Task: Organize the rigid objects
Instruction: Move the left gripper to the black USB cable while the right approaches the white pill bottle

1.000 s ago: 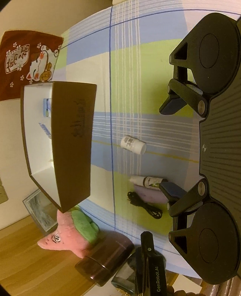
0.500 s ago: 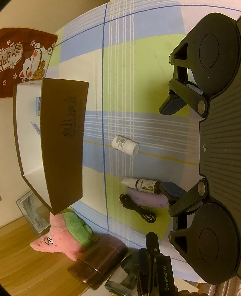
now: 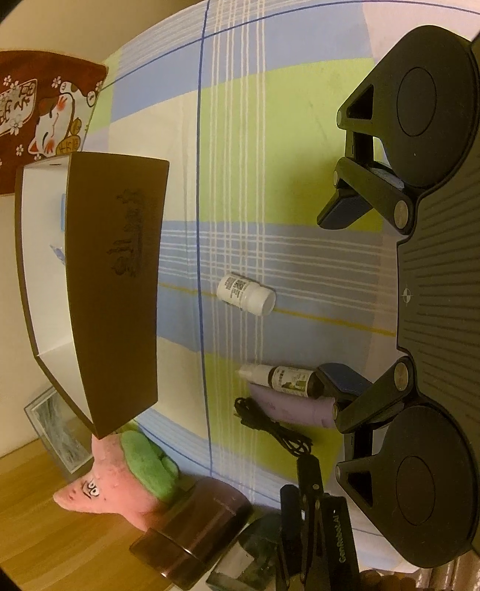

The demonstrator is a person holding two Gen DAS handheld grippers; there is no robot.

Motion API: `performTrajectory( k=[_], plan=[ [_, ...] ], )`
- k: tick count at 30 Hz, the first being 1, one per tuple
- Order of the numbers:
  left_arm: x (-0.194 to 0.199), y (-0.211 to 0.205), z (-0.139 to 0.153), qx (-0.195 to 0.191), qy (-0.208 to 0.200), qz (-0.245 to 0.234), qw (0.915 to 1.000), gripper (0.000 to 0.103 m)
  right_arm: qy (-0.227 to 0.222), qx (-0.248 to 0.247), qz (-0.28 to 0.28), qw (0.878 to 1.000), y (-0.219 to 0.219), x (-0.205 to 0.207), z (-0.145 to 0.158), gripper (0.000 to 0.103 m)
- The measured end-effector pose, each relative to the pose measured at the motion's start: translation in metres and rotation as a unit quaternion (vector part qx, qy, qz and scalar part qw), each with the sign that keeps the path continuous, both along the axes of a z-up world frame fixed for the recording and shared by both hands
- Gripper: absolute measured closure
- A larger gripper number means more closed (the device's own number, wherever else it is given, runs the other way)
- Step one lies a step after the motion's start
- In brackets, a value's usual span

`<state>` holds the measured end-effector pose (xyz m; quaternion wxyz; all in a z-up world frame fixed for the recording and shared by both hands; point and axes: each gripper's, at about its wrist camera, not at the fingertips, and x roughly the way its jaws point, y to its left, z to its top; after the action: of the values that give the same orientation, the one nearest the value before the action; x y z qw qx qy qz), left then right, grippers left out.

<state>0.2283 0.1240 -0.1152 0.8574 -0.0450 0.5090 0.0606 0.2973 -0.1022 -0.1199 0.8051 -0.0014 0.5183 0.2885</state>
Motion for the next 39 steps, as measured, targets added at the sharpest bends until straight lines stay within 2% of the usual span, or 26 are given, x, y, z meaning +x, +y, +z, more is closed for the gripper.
performTrajectory(
  k=[20, 24, 27, 29, 36, 39],
  plan=[
    [0.039, 0.012, -0.030, 0.014, 0.028, -0.017, 0.9994, 0.059, 0.007, -0.005, -0.012, 1.000, 0.007, 0.020, -0.014, 0.024],
    [0.045, 0.015, -0.034, 0.015, 0.029, -0.017, 0.9993, 0.066, 0.006, -0.005, -0.011, 1.000, 0.012, 0.027, -0.017, 0.024],
    [0.047, 0.019, -0.037, 0.003, 0.029, -0.015, 0.9995, 0.079, 0.006, -0.004, -0.008, 1.000, 0.015, 0.031, -0.019, 0.024],
    [0.048, 0.021, -0.039, 0.003, 0.028, -0.007, 0.9996, 0.083, 0.005, -0.005, -0.006, 1.000, 0.019, 0.033, -0.021, 0.024],
    [0.044, 0.045, -0.039, -0.005, 0.022, 0.062, 0.9978, 0.084, -0.003, 0.000, -0.002, 1.000, 0.026, 0.040, -0.023, 0.024],
    [0.043, 0.050, -0.039, -0.012, 0.024, 0.066, 0.9974, 0.083, -0.006, 0.000, 0.000, 1.000, 0.030, 0.044, -0.026, 0.024]
  ],
)
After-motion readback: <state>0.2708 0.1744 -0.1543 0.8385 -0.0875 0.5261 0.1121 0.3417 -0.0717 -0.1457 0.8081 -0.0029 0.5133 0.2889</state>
